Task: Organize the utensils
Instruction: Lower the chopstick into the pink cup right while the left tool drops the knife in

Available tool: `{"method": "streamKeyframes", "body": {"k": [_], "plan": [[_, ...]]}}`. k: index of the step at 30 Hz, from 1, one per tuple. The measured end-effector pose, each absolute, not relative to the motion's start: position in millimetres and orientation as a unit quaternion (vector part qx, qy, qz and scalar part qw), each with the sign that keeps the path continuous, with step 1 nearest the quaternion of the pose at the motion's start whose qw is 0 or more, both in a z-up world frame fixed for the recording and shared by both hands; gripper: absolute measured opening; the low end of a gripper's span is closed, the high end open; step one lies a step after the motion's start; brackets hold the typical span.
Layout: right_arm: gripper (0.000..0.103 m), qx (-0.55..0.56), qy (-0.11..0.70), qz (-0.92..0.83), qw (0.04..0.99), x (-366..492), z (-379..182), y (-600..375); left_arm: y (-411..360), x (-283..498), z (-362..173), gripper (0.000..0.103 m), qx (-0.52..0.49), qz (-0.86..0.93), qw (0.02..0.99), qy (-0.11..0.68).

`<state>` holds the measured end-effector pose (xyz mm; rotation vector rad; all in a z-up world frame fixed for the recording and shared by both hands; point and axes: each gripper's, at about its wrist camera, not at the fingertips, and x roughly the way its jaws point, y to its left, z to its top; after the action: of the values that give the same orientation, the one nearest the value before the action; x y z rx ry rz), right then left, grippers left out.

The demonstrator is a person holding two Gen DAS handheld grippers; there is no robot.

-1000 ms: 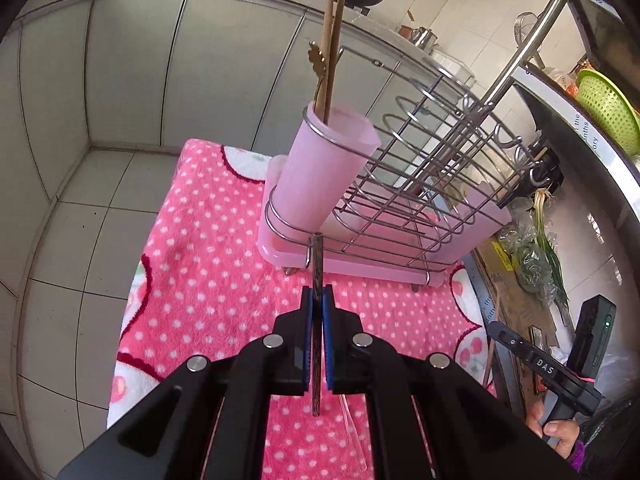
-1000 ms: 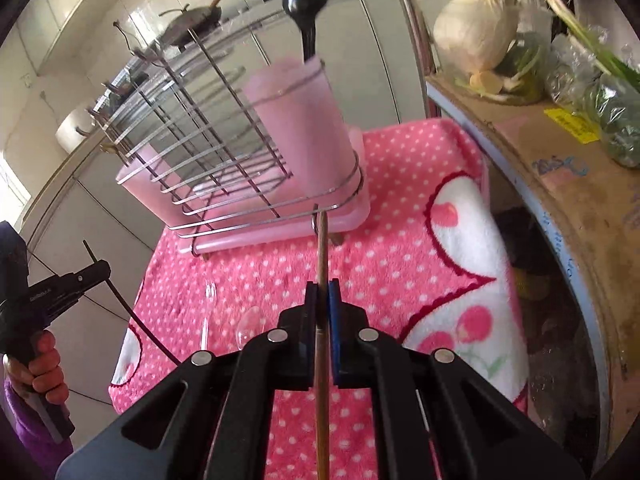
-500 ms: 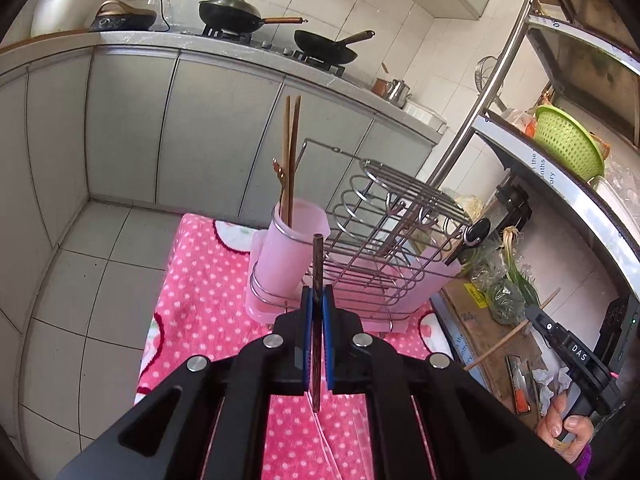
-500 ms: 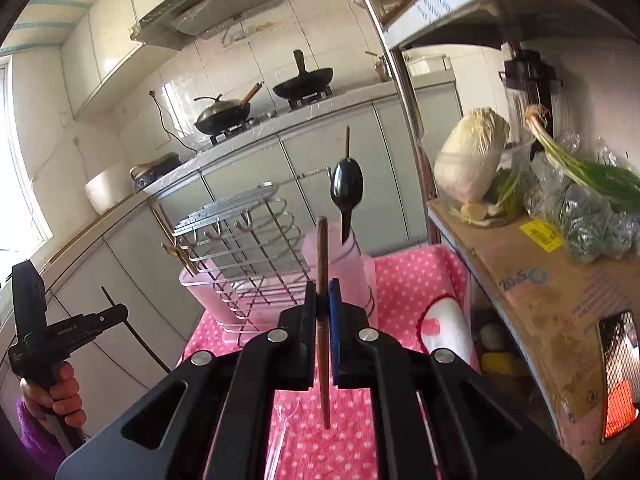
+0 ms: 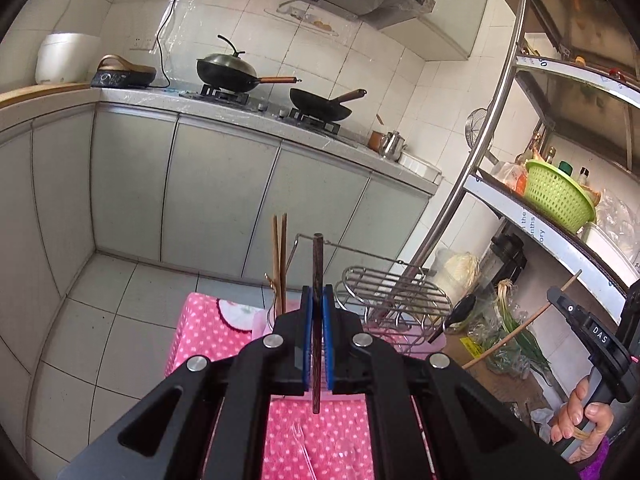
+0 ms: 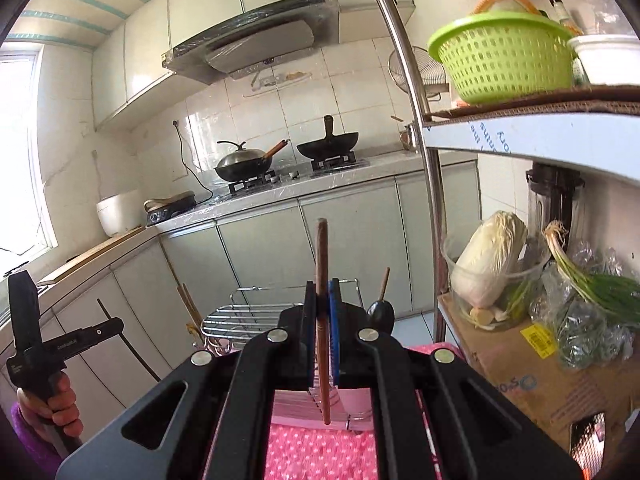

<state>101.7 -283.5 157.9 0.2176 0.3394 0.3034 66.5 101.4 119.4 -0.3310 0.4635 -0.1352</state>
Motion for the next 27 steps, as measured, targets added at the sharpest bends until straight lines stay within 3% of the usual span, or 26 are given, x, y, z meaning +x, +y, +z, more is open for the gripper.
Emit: {"method": "streamKeyframes", "body": {"k": [16, 27], "plan": [[0.006, 0.075, 0.131, 0.125, 0.981, 143.6, 182.1, -275.7, 96.2, 113.3, 154.9, 0.004, -0.157, -0.047, 0.97, 0.179], [0.006, 0.078, 0.191, 0.126, 0.97, 178.9, 141.4, -272.7, 77.6, 149.4, 121.2, 0.004, -0.095, 0.0, 0.976, 0.198]]}}
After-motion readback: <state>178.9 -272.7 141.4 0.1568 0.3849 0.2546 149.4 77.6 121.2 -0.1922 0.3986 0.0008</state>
